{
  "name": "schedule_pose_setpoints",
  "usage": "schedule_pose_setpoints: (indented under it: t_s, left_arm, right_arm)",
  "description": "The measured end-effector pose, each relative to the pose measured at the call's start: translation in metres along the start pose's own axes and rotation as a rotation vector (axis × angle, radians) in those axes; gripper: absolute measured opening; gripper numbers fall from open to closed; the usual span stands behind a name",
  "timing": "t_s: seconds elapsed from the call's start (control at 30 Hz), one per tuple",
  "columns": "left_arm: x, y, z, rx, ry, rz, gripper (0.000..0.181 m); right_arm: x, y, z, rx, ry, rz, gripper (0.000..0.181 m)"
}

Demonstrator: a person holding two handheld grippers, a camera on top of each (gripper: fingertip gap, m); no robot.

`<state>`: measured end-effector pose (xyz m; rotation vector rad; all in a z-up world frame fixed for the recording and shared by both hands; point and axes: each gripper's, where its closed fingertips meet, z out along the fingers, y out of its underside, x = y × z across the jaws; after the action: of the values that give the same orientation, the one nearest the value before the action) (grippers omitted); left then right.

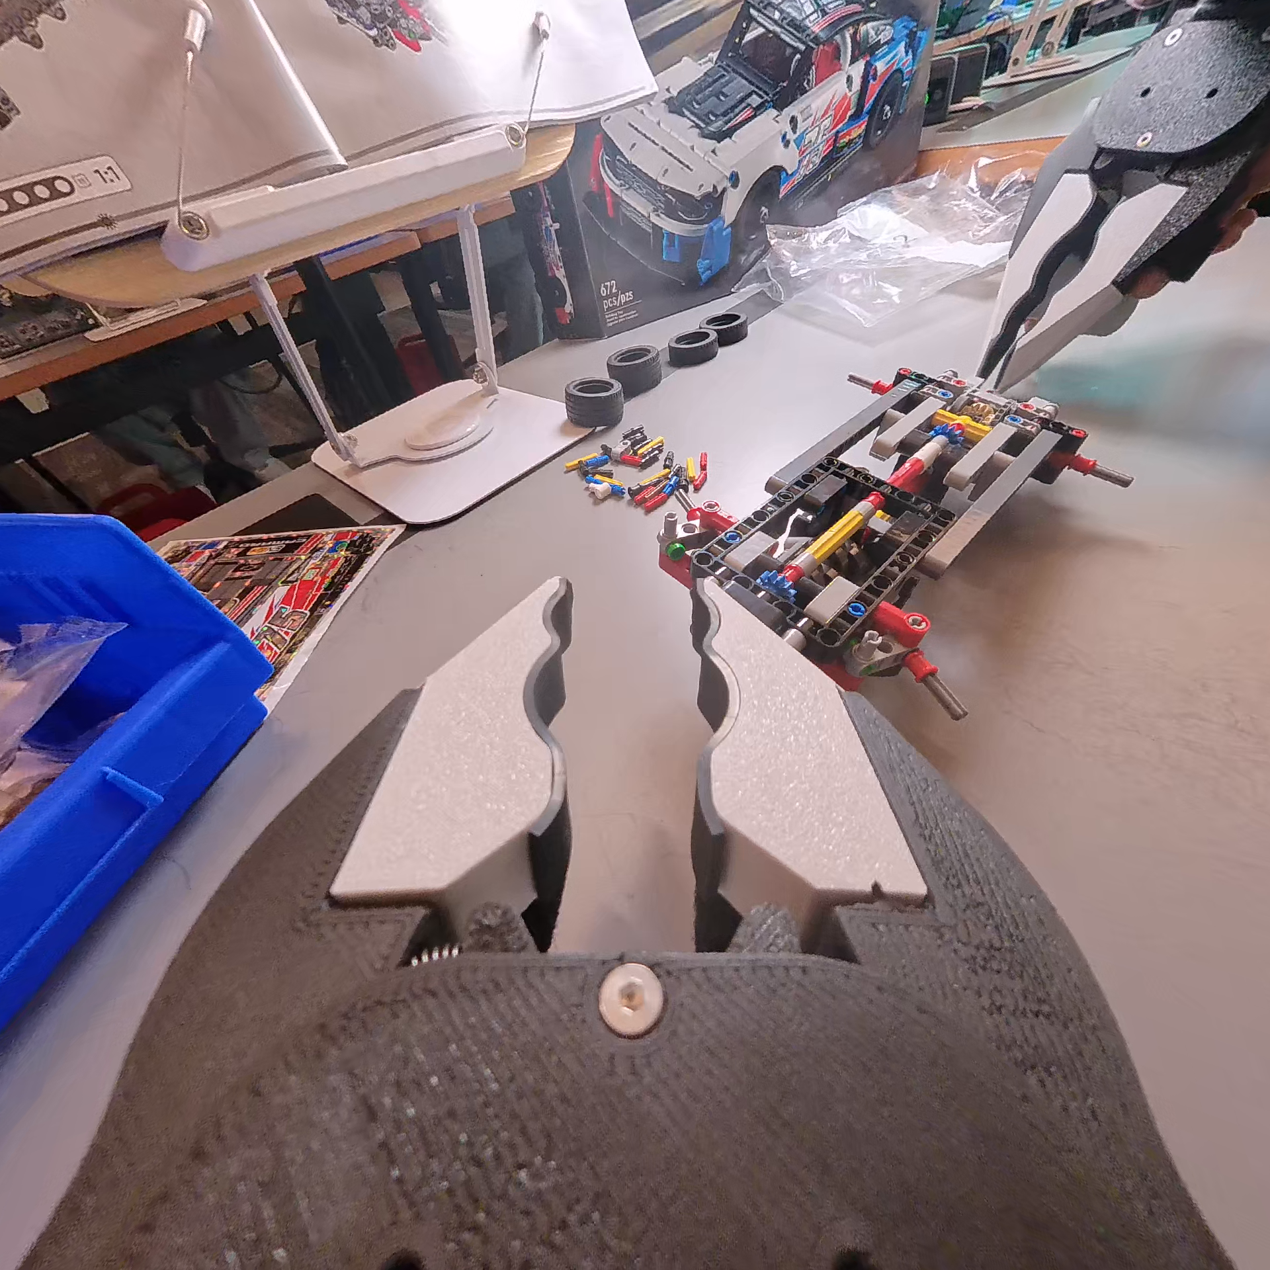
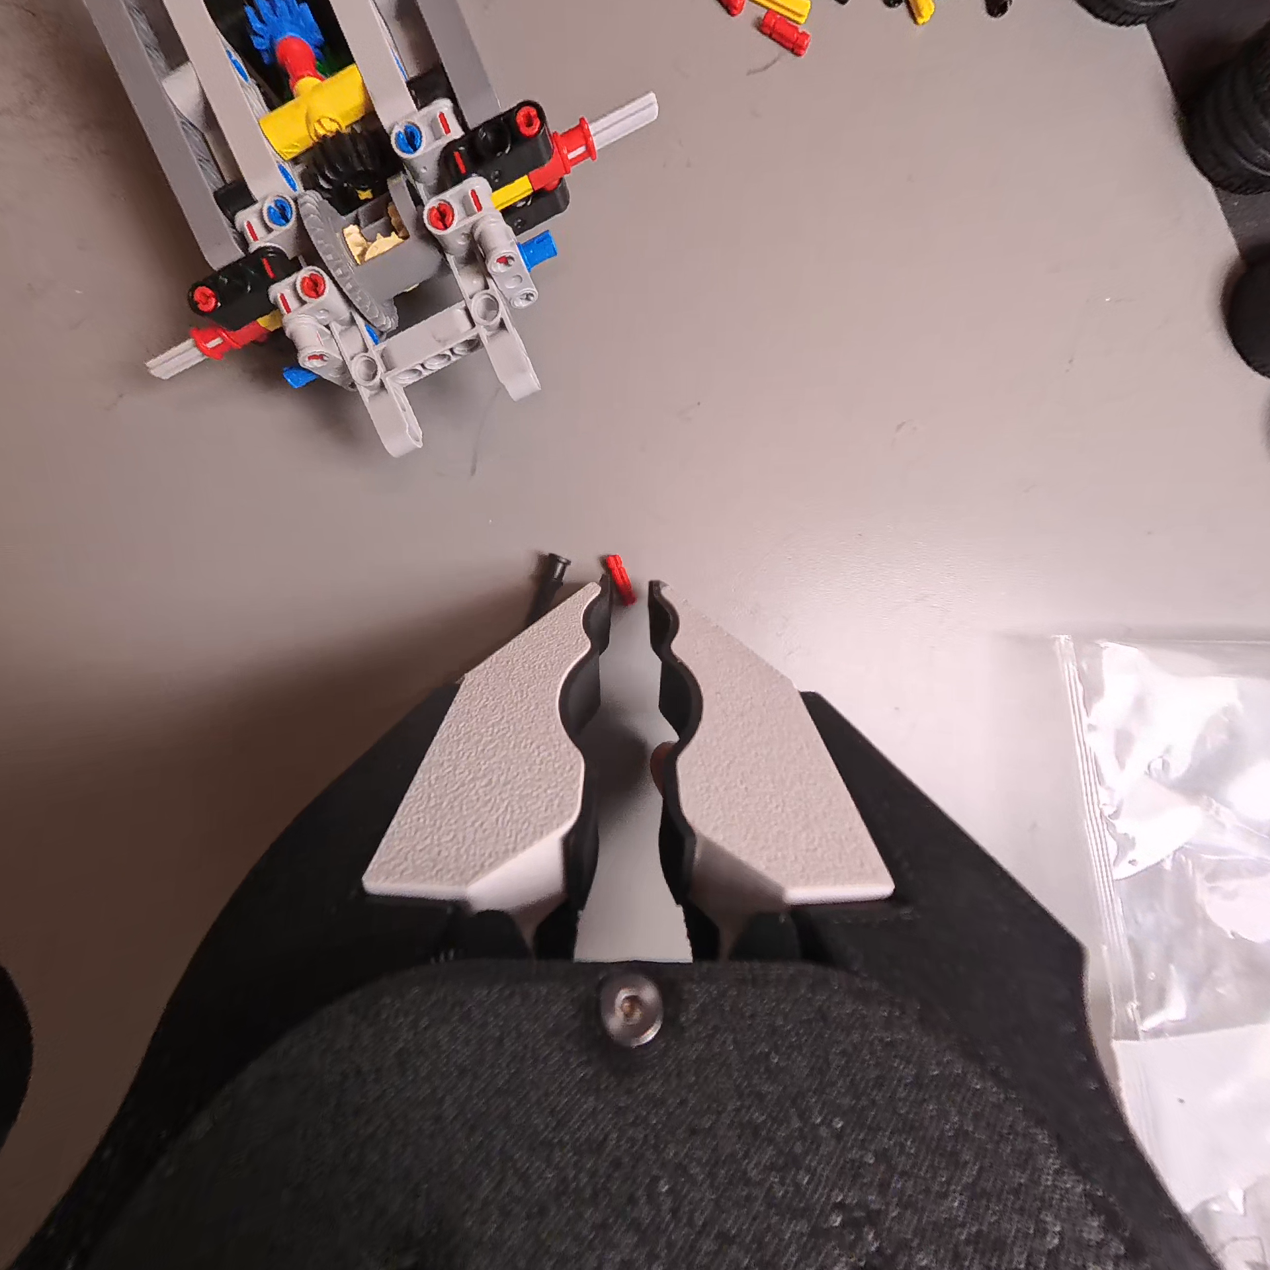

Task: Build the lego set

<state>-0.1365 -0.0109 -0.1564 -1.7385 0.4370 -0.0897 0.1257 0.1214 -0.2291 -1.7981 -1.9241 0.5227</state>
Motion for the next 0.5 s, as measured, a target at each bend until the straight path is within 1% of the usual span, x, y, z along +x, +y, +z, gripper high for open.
schedule_pose_setpoints:
  t_s: [0.13,0.2,0.37,0.5]
  left_arm:
    - [0.0,0.0,0.0,0.001,-0.002,0.0,0.033]
    - [0.0,-0.001,0.0,0.002,-0.002,-0.001,0.033]
    - [0.0,-0.001,0.0,0.003,-0.003,0.001,0.033]
    - [-0.001,-0.001,-0.001,0.006,-0.004,-0.002,0.034]
  right_arm:
    - [0.003,-0.007,-0.008,0.034,0.016,0.004,0.009]
    - [0.006,-0.017,-0.015,0.084,0.034,0.011,0.009]
    - [0.021,-0.057,-0.044,0.323,0.156,0.065,0.013]
    - [0.025,-0.08,-0.065,0.511,0.286,0.115,0.019]
